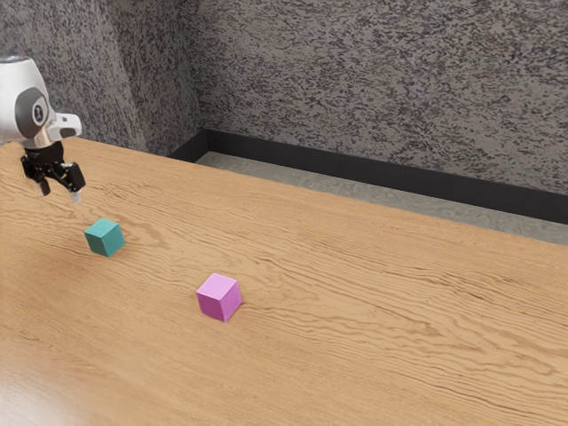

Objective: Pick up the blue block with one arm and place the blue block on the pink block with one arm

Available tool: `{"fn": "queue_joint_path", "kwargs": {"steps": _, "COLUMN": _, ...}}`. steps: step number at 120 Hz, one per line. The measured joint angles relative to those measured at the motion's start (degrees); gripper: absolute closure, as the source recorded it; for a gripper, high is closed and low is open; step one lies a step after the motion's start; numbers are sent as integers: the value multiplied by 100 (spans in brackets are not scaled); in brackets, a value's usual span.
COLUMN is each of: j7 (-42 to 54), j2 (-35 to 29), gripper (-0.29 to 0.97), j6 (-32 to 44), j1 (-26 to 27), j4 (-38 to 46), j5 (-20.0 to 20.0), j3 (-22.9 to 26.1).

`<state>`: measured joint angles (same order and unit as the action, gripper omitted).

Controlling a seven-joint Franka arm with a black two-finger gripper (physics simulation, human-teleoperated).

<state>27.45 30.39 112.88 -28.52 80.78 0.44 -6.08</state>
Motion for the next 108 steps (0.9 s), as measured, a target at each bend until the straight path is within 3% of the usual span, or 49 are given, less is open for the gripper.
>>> {"fn": "queue_joint_path", "kwargs": {"steps": 26, "j7": 303, "j2": 839, "gripper": 0, "j6": 49, "j1": -91, "j4": -913, "j5": -379, "j3": 77}}
{"fn": "queue_joint_path", "kwargs": {"steps": 45, "j7": 379, "j2": 653, "gripper": 0, "j6": 77, "j1": -109, "j4": -462, "j5": -488, "j3": 116}}
{"fn": "queue_joint_path", "kwargs": {"steps": 108, "j7": 626, "j2": 955, "gripper": 0, "j6": 122, "j1": -202, "j4": -297, "j5": -723, "j3": 479}}
